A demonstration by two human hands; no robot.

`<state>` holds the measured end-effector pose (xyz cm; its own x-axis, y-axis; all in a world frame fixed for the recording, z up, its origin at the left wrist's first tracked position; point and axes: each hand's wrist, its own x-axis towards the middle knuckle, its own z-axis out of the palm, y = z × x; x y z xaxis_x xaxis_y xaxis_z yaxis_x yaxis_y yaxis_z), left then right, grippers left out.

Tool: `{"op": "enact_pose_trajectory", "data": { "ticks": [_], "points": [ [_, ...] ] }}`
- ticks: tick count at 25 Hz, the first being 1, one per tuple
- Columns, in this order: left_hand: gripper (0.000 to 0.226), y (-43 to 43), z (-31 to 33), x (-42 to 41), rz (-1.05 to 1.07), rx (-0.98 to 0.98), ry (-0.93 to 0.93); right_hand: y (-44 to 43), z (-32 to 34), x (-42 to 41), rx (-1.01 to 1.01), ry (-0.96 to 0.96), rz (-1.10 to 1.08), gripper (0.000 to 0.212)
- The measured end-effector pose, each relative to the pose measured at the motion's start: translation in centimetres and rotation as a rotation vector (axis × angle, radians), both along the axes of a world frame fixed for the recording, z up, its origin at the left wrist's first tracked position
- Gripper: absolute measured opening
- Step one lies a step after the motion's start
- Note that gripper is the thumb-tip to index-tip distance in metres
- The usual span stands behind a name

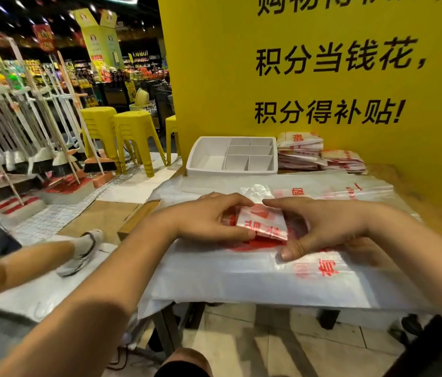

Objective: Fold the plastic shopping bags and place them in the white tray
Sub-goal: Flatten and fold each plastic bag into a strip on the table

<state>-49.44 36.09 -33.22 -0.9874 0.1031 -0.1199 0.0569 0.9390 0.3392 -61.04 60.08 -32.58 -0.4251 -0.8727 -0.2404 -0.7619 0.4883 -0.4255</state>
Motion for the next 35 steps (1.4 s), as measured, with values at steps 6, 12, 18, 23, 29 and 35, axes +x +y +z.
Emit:
{"op": "enact_pose_trajectory", "data": {
  "ticks": [6, 12, 18, 23, 29, 35],
  "points": [
    [0.063, 2.2, 0.0, 1.4, 0.031, 0.148, 0.172, 0.1, -0.9, 1.3, -0.259, 0.188, -0.167, 0.067],
    [0.048, 2.5, -2.5, 4.5, -0.062, 0.203, 0.333, 2.0, -1.7, 4.8, -0.417, 0.287, -0.135, 0.022],
    [0.03, 3.2, -4.2, 4.5, -0.006, 0.215, 0.557, 2.8, -2.7, 6.9, -0.473, 0.285, -0.152, 0.042],
    [0.025, 3.2, -4.7, 4.0, 0.023, 0.26, 0.579, 2.5, -3.6, 7.2, -0.48, 0.318, -0.185, 0.046],
    [0.023, 2.8, -4.7, 2.6, 0.047, 0.332, 0.5, 2.2, -4.0, 6.3, -0.507, 0.231, -0.213, 0.031],
    [0.013, 3.9, -3.8, 1.5, 0.224, 0.349, 0.439, 0.2, -3.1, 3.9, -0.426, 0.168, -0.406, 0.034]
  ]
}}
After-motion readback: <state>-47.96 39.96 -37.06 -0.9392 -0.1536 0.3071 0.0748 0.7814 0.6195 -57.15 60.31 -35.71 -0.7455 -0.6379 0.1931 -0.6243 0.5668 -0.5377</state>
